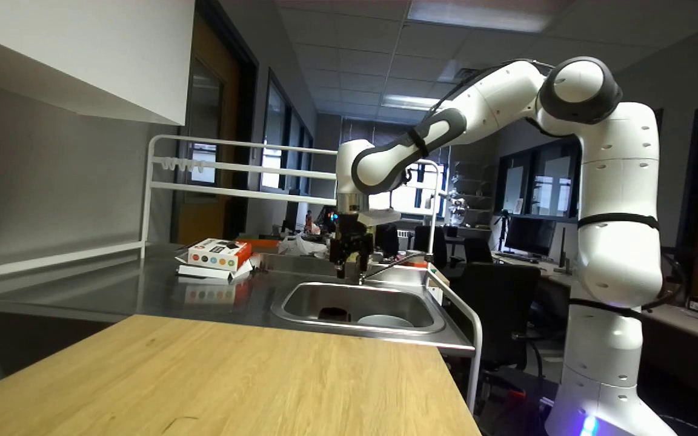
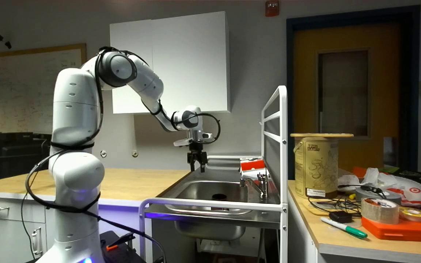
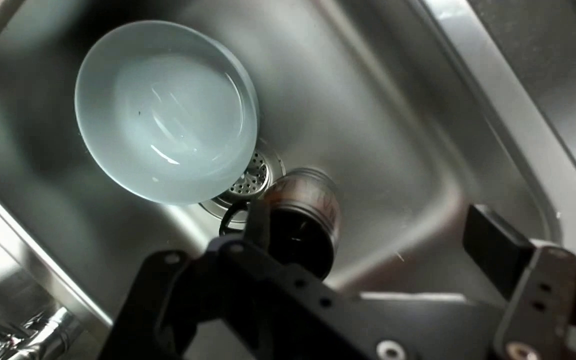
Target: Remove the brown mug from the sink
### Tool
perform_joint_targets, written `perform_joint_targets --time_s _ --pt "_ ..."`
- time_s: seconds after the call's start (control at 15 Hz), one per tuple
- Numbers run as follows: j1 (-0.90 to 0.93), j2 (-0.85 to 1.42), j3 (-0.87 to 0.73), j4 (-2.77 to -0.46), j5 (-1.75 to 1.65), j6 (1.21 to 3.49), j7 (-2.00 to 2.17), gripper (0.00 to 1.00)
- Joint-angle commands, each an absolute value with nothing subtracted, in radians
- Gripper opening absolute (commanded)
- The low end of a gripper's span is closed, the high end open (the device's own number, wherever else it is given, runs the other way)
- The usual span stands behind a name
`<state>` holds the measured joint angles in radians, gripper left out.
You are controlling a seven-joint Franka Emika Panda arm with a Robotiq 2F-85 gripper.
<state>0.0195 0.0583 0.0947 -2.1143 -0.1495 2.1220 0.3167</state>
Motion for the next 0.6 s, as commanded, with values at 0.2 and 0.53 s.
perform_joint_targets --time_s 0.2,0.53 --pt "0.033 0.305 0.029 -1.871 -0.118 2.109 0.316 1.0" --pt "0.042 0.467 0.014 -1.71 -0.086 2.094 0.303 1.0"
